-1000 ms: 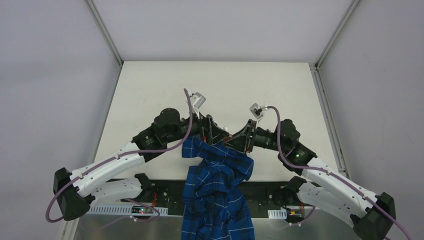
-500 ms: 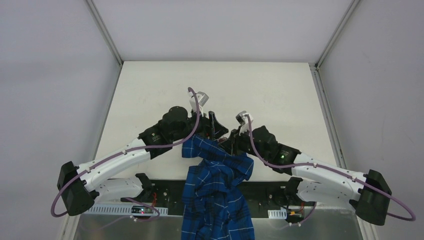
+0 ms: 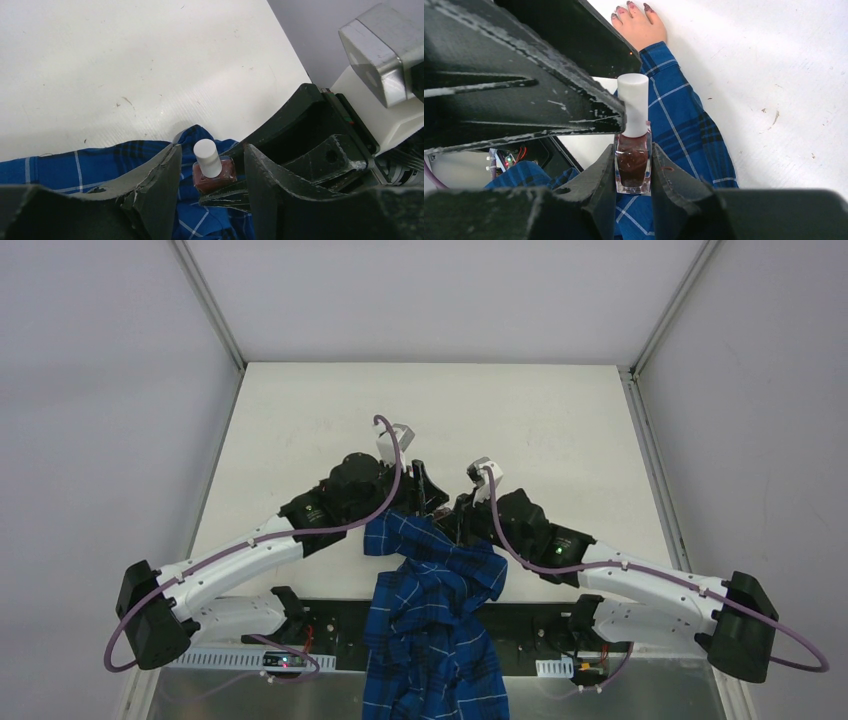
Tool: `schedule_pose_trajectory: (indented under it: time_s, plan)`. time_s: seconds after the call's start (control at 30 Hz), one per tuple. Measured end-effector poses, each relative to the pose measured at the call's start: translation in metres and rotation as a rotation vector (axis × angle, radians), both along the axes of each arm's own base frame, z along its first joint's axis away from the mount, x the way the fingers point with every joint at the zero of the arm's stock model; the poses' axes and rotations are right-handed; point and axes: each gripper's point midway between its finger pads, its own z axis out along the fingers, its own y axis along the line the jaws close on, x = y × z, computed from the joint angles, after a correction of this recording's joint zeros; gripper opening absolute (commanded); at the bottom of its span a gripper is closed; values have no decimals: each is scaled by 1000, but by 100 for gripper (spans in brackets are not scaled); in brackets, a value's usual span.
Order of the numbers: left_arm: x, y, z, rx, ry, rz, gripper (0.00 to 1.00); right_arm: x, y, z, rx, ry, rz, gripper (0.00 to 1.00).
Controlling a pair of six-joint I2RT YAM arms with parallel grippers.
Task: Paint the nails
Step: Screw the nail polish bottle.
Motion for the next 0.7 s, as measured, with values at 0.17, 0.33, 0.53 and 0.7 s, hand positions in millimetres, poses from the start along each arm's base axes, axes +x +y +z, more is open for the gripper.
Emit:
schedule_pose_trajectory:
  time_s: [0.17, 0.33, 0.53, 0.7]
  plan:
    - [2, -2, -4, 15, 13, -1, 44, -1, 1, 1, -4, -8, 0, 0]
    - [3, -5, -9, 30, 26, -1, 37, 0, 1, 4, -4, -19, -2, 0]
    - [2, -8, -10, 28, 40, -15, 6, 1, 2, 4, -6, -22, -8, 0]
    - [-1, -12, -6, 15, 41, -42, 0, 2, 1, 5, -7, -22, -14, 0]
